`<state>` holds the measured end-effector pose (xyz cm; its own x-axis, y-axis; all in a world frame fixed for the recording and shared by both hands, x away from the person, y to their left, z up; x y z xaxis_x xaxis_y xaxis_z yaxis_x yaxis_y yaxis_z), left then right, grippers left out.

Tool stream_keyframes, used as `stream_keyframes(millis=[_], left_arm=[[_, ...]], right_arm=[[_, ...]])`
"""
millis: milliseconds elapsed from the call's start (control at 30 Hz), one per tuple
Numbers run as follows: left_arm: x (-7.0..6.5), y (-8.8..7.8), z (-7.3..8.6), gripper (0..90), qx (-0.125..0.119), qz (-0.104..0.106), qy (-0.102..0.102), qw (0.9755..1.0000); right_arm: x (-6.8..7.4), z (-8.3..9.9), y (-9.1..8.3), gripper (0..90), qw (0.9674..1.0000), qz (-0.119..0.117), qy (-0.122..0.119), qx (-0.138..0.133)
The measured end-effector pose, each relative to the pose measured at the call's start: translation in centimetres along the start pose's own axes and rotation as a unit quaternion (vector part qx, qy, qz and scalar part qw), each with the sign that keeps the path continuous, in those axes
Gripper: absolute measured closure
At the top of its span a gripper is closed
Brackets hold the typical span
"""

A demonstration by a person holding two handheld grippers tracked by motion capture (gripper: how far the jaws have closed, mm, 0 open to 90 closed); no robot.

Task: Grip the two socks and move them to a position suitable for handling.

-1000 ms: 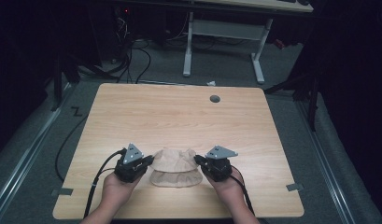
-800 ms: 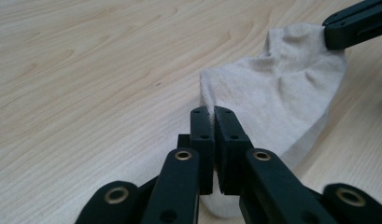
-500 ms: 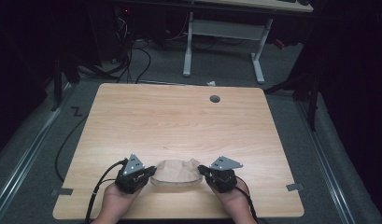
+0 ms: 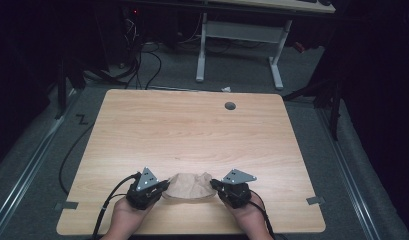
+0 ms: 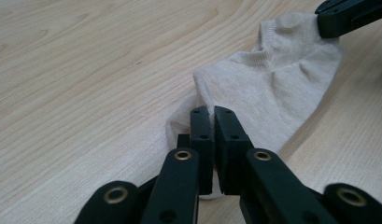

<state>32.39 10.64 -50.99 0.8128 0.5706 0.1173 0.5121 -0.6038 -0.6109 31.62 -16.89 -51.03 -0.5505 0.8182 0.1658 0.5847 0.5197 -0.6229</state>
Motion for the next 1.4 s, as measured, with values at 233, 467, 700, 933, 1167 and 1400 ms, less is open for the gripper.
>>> stream_keyframes(millis=[233,467,700,933,1167,1400], left_arm=[[-0.3,0.6,0.3,86.5,0.023,-0.002,0.010,0.9997],[-0.1,1.3,0.8,85.8,0.056,-0.009,0.008,0.9984],[0.2,1.5,1.1,82.0,0.067,-0.017,0.004,0.9976],[0.3,1.8,1.3,79.2,0.073,-0.022,0.009,0.9971],[0.7,1.3,1.0,68.4,0.051,-0.022,-0.005,0.9985],[0.8,0.9,0.9,59.9,0.033,-0.020,0.001,0.9993]], right_arm=[[-0.2,0.2,0.2,86.6,0.9999,-0.003,0.000,0.013],[-0.5,0.7,0.8,86.5,0.9993,0.001,0.008,0.037],[-0.9,1.0,1.4,86.4,0.9986,0.003,0.010,0.052],[-0.9,1.3,1.7,82.9,0.9981,0.002,0.011,0.061],[-0.8,0.7,1.1,68.4,0.9990,-0.014,0.018,0.038],[-1.6,0.2,0.4,61.6,0.9995,-0.005,0.028,0.012]])
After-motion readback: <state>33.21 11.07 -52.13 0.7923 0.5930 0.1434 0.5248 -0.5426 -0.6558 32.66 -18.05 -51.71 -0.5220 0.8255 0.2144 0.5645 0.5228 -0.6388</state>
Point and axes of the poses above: each handheld gripper's, and its own axes: y roughly forward along the jaws, z roughly out of its underside, x roughly to its left, the point moved 2 cm from there along y, roughly forward along the jaws, and after that the axes turned 11 degrees about y, right-handed, at the moved point
